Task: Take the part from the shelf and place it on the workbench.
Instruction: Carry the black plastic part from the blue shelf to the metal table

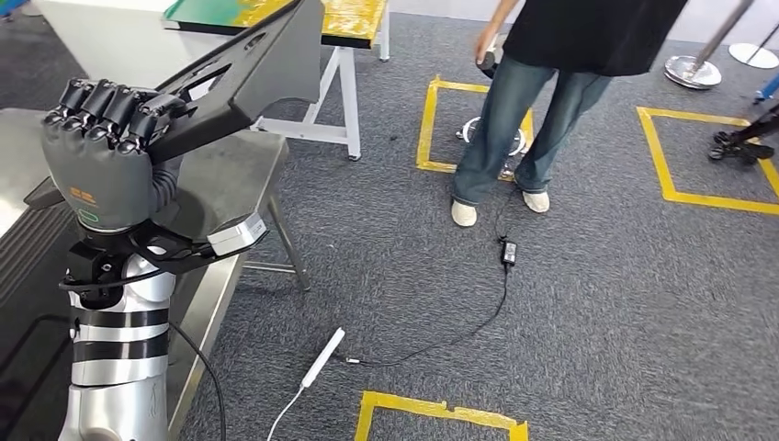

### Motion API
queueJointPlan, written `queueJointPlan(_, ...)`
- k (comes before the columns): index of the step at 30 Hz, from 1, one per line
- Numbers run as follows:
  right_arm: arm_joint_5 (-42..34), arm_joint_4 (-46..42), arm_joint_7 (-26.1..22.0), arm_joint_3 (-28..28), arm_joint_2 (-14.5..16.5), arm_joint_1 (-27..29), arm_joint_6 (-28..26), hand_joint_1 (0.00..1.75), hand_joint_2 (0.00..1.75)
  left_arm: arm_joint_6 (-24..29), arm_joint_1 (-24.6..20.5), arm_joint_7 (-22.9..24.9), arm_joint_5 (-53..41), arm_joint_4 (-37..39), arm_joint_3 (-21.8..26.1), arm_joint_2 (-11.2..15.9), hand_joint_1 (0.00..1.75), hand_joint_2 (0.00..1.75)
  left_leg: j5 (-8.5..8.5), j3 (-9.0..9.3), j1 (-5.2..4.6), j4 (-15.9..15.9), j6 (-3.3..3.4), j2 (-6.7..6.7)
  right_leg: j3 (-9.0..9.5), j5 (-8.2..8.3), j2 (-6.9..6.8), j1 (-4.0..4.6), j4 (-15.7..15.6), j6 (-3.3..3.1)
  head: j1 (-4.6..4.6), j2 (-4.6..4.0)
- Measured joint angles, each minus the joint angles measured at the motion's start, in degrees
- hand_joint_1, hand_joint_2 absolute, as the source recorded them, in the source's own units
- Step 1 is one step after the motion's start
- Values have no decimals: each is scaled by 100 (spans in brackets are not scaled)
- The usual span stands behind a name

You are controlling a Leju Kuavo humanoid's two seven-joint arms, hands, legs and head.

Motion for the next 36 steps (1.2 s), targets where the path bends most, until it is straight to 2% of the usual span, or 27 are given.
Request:
queueJointPlan(1, 27, 1, 1, 19, -6, -7, -19, 0, 0, 1, -11, 1, -4, 1, 5, -12, 175, 175, 21, 2, 24, -15, 35, -71, -92, -109, 188, -11, 197, 7, 10, 0)
queueJointPlan(2, 52, 2, 1, 40, -13, -11, -35, 0, 0, 1, -21, 4, -8, 2, 8, -26, 175, 175, 37, -2, 44, -20, 60, -138, -248, -257, 412, -26, 513, -1, 25, 0)
queueJointPlan(3, 77, 3, 1, 63, -16, -10, -50, 0, 0, 2, -27, 7, -14, 4, 11, -38, 175, 175, 49, -15, 50, -20, 79, -215, -443, -420, 564, -32, 916, -18, 40, 0)
queueJointPlan(5, 123, 7, 4, 111, -19, -8, -81, 0, 0, 0, -22, 10, -26, 19, 13, -51, 175, 175, 65, -34, 53, -20, 96, -393, -769, -601, 658, -41, 1538, -11, 58, 0)
queueJointPlan(6, 148, 8, 7, 133, -22, -7, -97, 0, 0, -1, -19, 10, -33, 28, 17, -53, 175, 175, 72, -38, 55, -19, 93, -487, -800, -558, 669, -48, 1558, 20, 59, 0)
queueJointPlan(7, 167, 9, 10, 152, -28, -6, -113, 0, 0, -1, -20, 10, -37, 37, 24, -53, 175, 175, 80, -39, 60, -18, 84, -577, -716, -431, 688, -58, 1341, 63, 60, 0)
queueJointPlan(8, 184, 9, 11, 173, -35, -8, -127, 0, 0, -1, -25, 11, -39, 40, 31, -54, 175, 175, 89, -39, 66, -18, 71, -663, -546, -258, 752, -76, 959, 108, 62, 0)
queueJointPlan(9, 199, 9, 11, 190, -42, -9, -138, 0, 0, -1, -32, 12, -40, 40, 38, -54, 175, 175, 99, -47, 64, -13, 48, -742, -358, -100, 889, -99, 537, 139, 63, 0)
queueJointPlan(11, 222, 10, 13, 224, -47, -18, -156, 0, 0, -1, -51, 15, -40, 41, 45, -54, 175, 175, 127, -83, 56, -11, -12, -876, -105, 85, 1071, -119, 8, 125, 57, 0)
queueJointPlan(12, 232, 11, 14, 238, -46, -26, -162, 0, 0, -1, -57, 16, -40, 42, 47, -53, 175, 175, 148, -103, 56, -19, -50, -934, -69, 109, 1092, -109, -62, 93, 55, 0)
queueJointPlan(14, 242, 11, 16, 258, -43, -44, -170, 0, 0, -1, -60, 19, -39, 43, 50, -46, 175, 175, 182, -136, 73, -36, -119, -983, -52, 151, 952, -102, -75, 21, 55, 0)
queueJointPlan(16, 245, 11, 15, 269, -45, -40, -185, 0, 0, -1, -72, 26, -39, 43, 51, -31, 175, 175, 42, -233, 56, 159, -169, -684, -43, 180, 803, -118, -102, -57, 19, 0)
queueJointPlan(18, 245, 11, 10, 281, -51, -21, -205, 0, 0, -1, -82, 30, -39, 45, 47, -22, 175, 175, -325, -505, 41, 787, -204, -287, -40, 178, 648, -102, -110, -128, -27, 0)
queueJointPlan(20, 244, 11, 7, 288, -53, -7, -218, 0, 0, -1, -66, 30, -39, 48, 44, -20, 175, 175, -602, -789, 59, 1440, -227, -173, -42, 169, 479, -78, -109, -163, -35, 0)
queueJointPlan(21, 243, 11, 5, 291, -53, -8, -221, 0, 0, -1, -59, 30, -39, 49, 44, -18, 175, 175, -601, -811, 66, 1526, -231, -155, -42, 166, 394, -73, -109, -166, -39, 0)
queueJointPlan(22, 242, 11, 3, 292, -51, -11, -222, 0, 0, -1, -56, 30, -37, 49, 45, -14, 175, 175, -503, -717, 70, 1390, -229, -128, -38, 162, 311, -71, -108, -168, -39, 0)
queueJointPlan(23, 241, 11, 1, 294, -49, -15, -222, 0, 0, -1, -59, 31, -32, 49, 46, -11, 175, 175, -339, -516, 69, 1057, -216, -61, -28, 155, 231, -69, -108, -165, -40, 0)
queueJointPlan(25, 241, 11, -4, 296, -46, -18, -222, 0, 0, -1, -76, 32, -21, 48, 48, -8, 175, 175, -112, -96, 29, 320, -165, 208, -5, 131, 86, -35, -105, -138, -35, 0)
queueJointPlan(26, 241, 11, -5, 296, -44, -22, -222, 0, 0, -1, -83, 32, -17, 47, 49, -8, 175, 175, -71, 16, 2, 107, -129, 294, 4, 118, 26, -11, -102, -118, -27, 0)
queueJointPlan(27, 241, 11, -7, 296, -44, -27, -222, 0, 0, -1, -83, 33, -15, 47, 51, -6, 175, 175, -79, 43, -24, 29, -93, 321, 11, 109, -36, 11, -104, -97, -17, 0)
queueJointPlan(29, 240, 10, -9, 296, -44, -44, -222, 0, 0, 0, -81, 36, -13, 45, 57, 0, 175, 175, -48, 23, -33, 1, -15, 157, 22, 94, -156, 25, -112, -50, -5, 0)
queueJointPlan(30, 239, 10, -9, 296, -51, -50, -222, 0, 0, 1, -82, 36, -13, 43, 60, 1, 175, 175, -26, 24, -18, -23, 22, 79, 8, 65, -94, 15, -80, -22, -1, 0)
queueJointPlan(31, 239, 9, -10, 297, -55, -52, -222, 0, 0, 1, -87, 36, -13, 40, 60, -3, 175, 175, 0, 27, 5, -46, 61, 6, -45, -2, 61, 4, 35, -4, 3, 0)
queueJointPlan(33, 237, 10, -10, 298, -61, -45, -221, 0, 0, 2, -95, 36, -12, 41, 59, -18, 175, 175, 35, 21, 48, -70, 112, -137, -324, -263, 488, -28, 614, -4, 32, 0)
queueJointPlan(34, 236, 10, -10, 300, -58, -37, -221, 0, 0, 1, -92, 35, -10, 46, 58, -24, 175, 175, 45, 10, 57, -70, 125, -219, -518, -410, 604, -38, 1007, -11, 40, 0)
queueJointPlan(35, 233, 11, -10, 302, -56, -30, -220, 0, 0, 0, -85, 31, -9, 53, 57, -26, 175, 175, 51, 1, 60, -69, 128, -313, -685, -508, 648, -48, 1329, -2, 48, 0)
queueJointPlan(36, 231, 11, -11, 304, -56, -23, -220, 0, 0, -1, -78, 26, -8, 62, 57, -26, 175, 175, 57, -6, 62, -68, 125, -408, -773, -528, 660, -59, 1478, 24, 51, 0)
